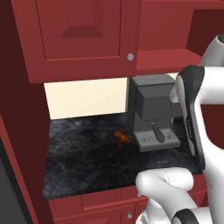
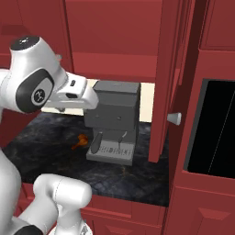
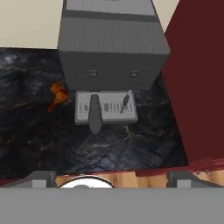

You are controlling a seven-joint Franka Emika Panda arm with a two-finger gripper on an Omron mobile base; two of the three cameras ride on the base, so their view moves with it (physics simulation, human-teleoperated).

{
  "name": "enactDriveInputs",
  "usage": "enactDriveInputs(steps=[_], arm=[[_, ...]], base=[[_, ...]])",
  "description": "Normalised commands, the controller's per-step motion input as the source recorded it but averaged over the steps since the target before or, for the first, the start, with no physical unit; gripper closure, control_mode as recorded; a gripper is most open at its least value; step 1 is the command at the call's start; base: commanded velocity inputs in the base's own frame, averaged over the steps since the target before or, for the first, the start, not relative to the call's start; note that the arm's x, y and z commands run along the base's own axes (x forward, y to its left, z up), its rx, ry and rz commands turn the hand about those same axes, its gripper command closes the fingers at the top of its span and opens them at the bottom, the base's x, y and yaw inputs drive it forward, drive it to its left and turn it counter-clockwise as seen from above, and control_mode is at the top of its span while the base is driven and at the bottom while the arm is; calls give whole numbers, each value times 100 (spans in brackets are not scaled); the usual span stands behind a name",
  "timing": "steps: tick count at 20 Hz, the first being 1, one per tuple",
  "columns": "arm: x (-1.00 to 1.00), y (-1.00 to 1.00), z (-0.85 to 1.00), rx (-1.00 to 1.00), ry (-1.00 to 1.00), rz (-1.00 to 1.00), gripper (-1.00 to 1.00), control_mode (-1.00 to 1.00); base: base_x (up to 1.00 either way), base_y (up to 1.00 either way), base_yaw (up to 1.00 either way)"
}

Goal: Retrieve the tupperware from the cabinet, then place the raw meat into the tupperware to avoid contamination.

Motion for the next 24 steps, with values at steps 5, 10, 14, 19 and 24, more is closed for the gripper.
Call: enactDriveInputs(steps=[5, 10, 14, 19, 24], arm=[[24, 56, 26, 3, -1, -7, -100, -100], [15, 63, 36, 1, -3, -4, -100, -100], [19, 54, 37, 4, -3, -6, -100, -100], [14, 38, 33, 3, -6, -4, -100, -100], [19, 38, 23, -1, -4, -2, -100, -100]], base=[[0, 0, 0], [0, 0, 0], [0, 0, 0], [0, 0, 0], [0, 0, 0]])
